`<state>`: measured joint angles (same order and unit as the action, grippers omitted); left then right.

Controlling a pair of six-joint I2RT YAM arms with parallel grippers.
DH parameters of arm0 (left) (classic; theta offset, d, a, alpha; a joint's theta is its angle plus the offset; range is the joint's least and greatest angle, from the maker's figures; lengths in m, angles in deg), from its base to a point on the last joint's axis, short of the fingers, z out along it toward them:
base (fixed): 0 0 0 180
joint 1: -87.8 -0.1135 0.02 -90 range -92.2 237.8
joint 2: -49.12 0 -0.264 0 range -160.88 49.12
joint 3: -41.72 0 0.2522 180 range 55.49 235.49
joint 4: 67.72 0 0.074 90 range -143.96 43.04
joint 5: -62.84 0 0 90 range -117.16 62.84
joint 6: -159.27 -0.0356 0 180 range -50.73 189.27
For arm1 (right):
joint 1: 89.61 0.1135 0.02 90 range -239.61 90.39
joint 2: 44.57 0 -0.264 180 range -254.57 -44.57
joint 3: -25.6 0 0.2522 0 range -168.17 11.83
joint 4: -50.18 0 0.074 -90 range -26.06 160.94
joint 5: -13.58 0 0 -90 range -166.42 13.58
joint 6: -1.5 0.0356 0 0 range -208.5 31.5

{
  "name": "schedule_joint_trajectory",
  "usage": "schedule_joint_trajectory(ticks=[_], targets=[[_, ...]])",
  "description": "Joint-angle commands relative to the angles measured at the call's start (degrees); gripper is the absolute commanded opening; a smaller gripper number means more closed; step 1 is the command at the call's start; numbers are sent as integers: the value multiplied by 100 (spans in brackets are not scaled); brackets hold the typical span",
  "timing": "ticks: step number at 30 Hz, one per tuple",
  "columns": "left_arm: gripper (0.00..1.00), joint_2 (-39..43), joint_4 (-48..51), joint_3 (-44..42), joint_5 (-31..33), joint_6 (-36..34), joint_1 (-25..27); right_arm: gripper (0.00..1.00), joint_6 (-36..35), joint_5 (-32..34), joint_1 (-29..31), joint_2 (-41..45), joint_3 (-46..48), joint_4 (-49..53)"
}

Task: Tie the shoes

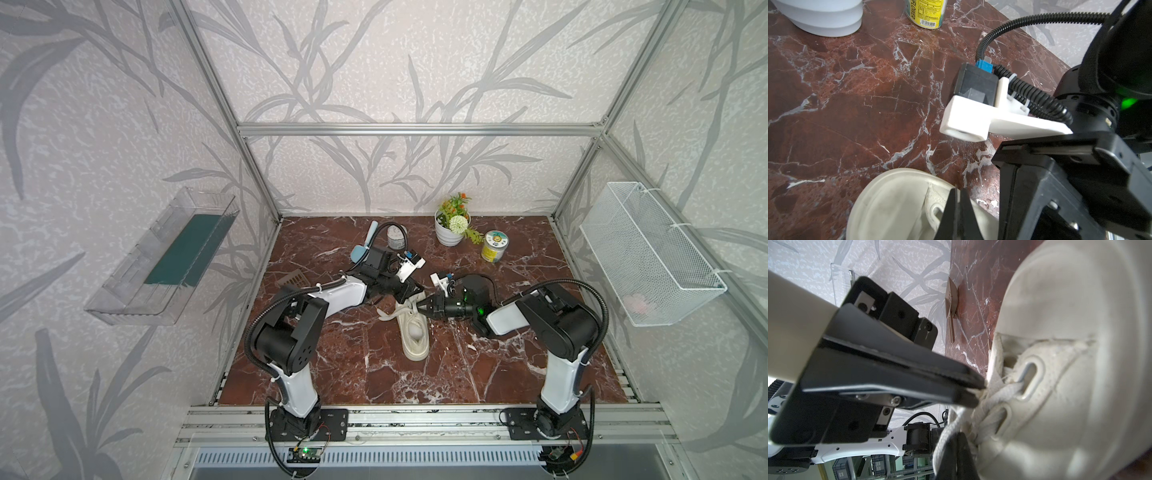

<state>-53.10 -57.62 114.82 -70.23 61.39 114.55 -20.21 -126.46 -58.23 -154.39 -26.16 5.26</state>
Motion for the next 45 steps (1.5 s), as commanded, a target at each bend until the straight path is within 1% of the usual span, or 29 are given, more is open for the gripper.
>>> schedule_joint_trajectory(ticks=[1,11,16,31,35,38,45], targets=[[0,238,-25,83,68,-12,10,0,-114,-58,-40,217,122,58],[0,383,12,23,129,-51,4,0,-132,-53,-176,412,402,5],[0,563,-9,-110,259,-106,-33,0,-167,-56,-245,494,526,23],[0,891,-157,-416,353,-5,-147,0,-237,-71,-441,709,924,-4],[0,948,-164,-489,344,31,-158,0,-255,-2,-483,793,1035,-3],[0,1006,-203,-557,395,41,-152,0,-211,193,-488,880,1125,-6],[0,1063,-198,-619,508,19,-175,0,-187,483,-512,1021,1268,360]])
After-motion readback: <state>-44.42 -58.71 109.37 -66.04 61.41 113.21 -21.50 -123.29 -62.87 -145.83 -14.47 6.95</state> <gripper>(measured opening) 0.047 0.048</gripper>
